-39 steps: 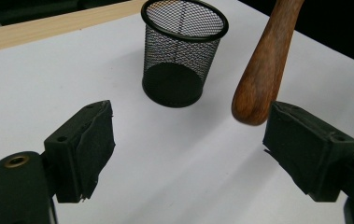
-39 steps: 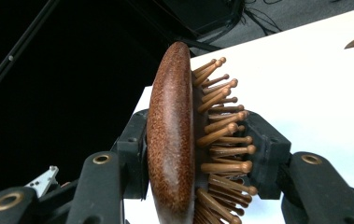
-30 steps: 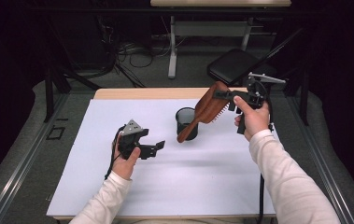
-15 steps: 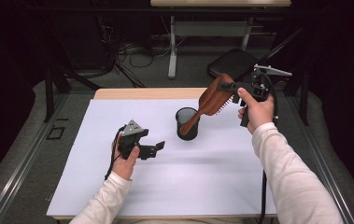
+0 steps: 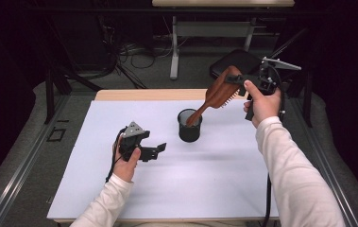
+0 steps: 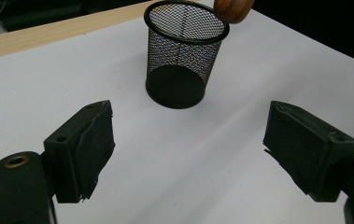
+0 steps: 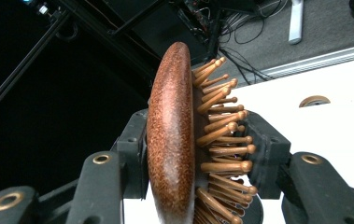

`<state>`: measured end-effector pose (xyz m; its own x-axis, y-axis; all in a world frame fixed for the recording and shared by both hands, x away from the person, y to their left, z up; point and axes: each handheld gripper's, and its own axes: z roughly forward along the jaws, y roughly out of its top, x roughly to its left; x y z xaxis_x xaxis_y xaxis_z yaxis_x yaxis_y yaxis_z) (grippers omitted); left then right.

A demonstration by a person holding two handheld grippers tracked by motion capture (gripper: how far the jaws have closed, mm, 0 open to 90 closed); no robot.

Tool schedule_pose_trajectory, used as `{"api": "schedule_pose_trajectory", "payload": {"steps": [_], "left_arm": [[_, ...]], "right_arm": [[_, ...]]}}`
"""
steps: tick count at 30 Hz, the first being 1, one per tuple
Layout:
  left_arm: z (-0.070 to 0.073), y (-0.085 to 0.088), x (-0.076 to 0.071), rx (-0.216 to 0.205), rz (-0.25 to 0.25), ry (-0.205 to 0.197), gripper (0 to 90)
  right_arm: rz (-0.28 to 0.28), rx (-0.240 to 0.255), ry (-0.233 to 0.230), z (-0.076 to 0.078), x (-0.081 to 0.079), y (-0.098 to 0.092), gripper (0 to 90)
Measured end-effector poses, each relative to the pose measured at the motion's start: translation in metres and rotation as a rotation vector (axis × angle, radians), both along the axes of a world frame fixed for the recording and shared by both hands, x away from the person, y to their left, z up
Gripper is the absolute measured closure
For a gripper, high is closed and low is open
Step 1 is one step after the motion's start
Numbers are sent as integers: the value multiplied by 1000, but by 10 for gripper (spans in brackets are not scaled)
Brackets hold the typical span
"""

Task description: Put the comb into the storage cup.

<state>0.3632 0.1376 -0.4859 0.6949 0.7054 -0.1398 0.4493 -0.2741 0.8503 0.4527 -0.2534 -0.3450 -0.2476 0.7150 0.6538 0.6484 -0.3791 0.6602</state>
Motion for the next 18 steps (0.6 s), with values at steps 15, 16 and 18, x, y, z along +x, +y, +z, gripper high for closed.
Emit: {"api": "schedule_pose_trajectory", "payload": {"steps": [15,16,18], "left_arm": [[0,2,1,-1,2,8,160],[0,1,1,-1,2,8,160],[-1,1,1,-2,2,10,160]], "right_arm": [[-90,-22,-4,9,14,-1,492],[-96,-27,-6,9,15,-1,493],[-105,-33,-10,11,16,0,492]]}}
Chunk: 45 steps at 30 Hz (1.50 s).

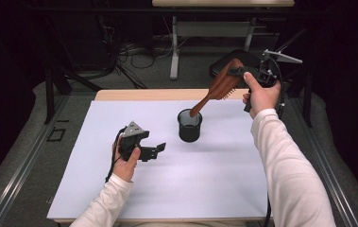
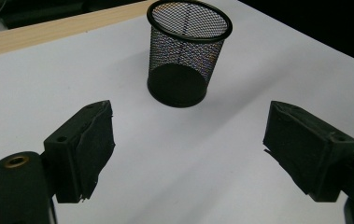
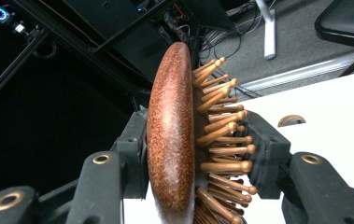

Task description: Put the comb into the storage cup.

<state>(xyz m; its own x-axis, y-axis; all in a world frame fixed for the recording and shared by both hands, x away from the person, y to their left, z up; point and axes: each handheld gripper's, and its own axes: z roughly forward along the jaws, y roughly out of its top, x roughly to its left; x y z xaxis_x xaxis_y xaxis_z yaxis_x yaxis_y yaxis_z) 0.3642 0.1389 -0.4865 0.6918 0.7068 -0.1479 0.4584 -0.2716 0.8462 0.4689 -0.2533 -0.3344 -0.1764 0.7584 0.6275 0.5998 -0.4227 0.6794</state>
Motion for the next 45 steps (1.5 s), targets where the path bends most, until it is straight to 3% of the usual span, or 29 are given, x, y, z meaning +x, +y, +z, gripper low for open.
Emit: {"api": "schedule_pose_trajectory", "payload": {"steps": [23,45], "left_arm": [[0,2,1,-3,5,1,160],[0,3,1,-6,10,1,160]], "right_arm": [[-49,-64,5,-1,12,22,492],[-23,-101,20,-12,17,41,492]]}}
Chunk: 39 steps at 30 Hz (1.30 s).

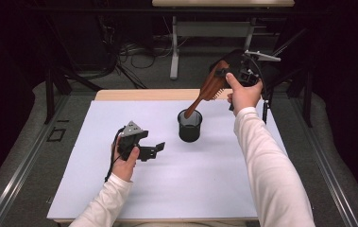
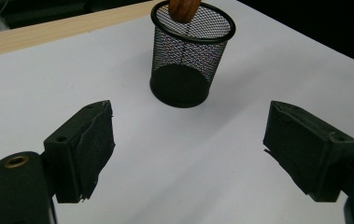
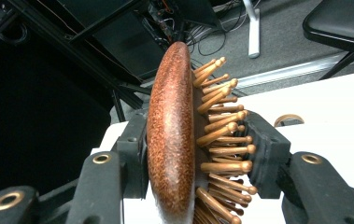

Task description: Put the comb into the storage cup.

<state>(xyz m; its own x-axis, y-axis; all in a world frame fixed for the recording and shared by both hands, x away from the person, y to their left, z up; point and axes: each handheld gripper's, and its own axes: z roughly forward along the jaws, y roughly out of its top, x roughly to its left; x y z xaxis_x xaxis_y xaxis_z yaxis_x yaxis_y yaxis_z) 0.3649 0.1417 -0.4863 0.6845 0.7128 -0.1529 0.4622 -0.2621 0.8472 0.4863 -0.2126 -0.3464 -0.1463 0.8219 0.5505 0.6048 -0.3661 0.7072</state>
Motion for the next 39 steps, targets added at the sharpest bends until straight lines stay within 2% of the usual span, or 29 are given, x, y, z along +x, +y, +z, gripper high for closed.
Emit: {"api": "schedule_pose_trajectory", "payload": {"steps": [6,24,39], "left_arm": [[0,0,0,2,-3,-1,160],[0,0,0,0,-5,1,160],[0,0,1,2,-7,2,160]], "right_arm": [[16,-13,13,-3,1,7,492],[42,-65,14,-11,2,25,492],[51,-83,24,-18,3,29,492]]}}
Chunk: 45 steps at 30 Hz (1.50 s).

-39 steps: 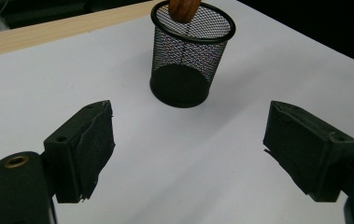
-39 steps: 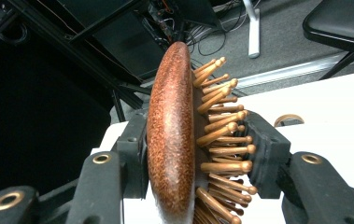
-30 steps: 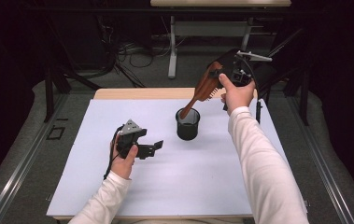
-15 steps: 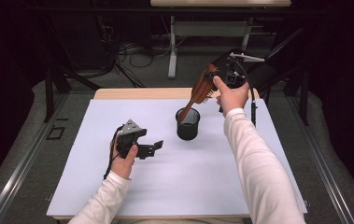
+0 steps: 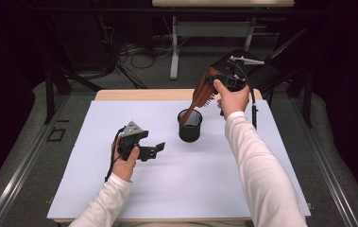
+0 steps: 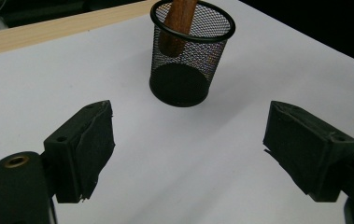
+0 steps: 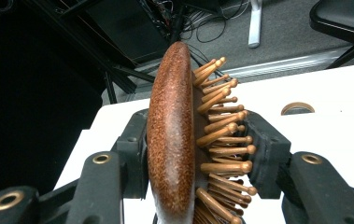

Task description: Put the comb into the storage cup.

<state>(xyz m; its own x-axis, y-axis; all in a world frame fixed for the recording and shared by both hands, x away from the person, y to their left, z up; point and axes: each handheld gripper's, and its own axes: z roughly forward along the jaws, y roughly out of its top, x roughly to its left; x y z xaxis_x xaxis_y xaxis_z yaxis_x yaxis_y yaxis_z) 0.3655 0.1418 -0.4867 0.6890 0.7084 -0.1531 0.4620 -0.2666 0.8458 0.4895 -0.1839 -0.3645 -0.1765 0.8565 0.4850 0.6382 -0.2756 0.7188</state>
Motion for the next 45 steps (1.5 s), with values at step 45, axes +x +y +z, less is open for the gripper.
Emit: {"api": "schedule_pose_trajectory", "payload": {"steps": [45], "left_arm": [[0,1,0,-4,1,-5,160]], "right_arm": [[14,-64,34,-35,6,15,491]]}}
